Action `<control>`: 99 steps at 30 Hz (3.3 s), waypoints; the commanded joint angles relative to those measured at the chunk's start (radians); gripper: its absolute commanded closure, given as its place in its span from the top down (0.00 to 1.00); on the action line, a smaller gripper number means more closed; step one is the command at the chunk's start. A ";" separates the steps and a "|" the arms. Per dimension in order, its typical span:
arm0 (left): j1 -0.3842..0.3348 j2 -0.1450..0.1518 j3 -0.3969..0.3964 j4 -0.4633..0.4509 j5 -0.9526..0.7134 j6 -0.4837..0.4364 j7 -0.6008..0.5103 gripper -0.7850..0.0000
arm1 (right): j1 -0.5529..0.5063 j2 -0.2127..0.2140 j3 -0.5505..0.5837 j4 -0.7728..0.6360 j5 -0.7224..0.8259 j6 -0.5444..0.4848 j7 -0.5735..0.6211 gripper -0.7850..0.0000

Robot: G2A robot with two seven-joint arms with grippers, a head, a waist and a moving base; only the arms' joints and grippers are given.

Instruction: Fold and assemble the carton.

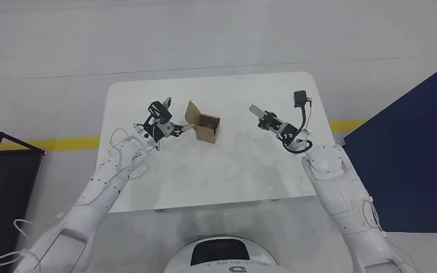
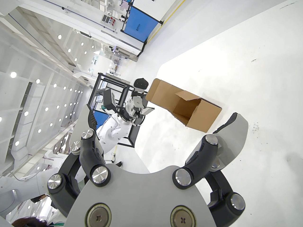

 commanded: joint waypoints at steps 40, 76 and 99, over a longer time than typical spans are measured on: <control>-0.149 -0.097 0.145 0.256 0.019 -0.193 0.306 0.00 | 0.000 0.000 0.000 0.000 0.000 0.000 0.000 1.00; -0.181 -0.090 0.205 0.269 0.266 -0.154 0.651 0.00 | -0.014 -0.016 -0.164 -0.199 -0.413 0.263 -0.135 1.00; -0.270 -0.176 0.236 0.441 0.074 -0.220 0.637 0.00 | 0.044 -0.035 -0.315 -0.205 -0.603 0.256 -0.060 0.00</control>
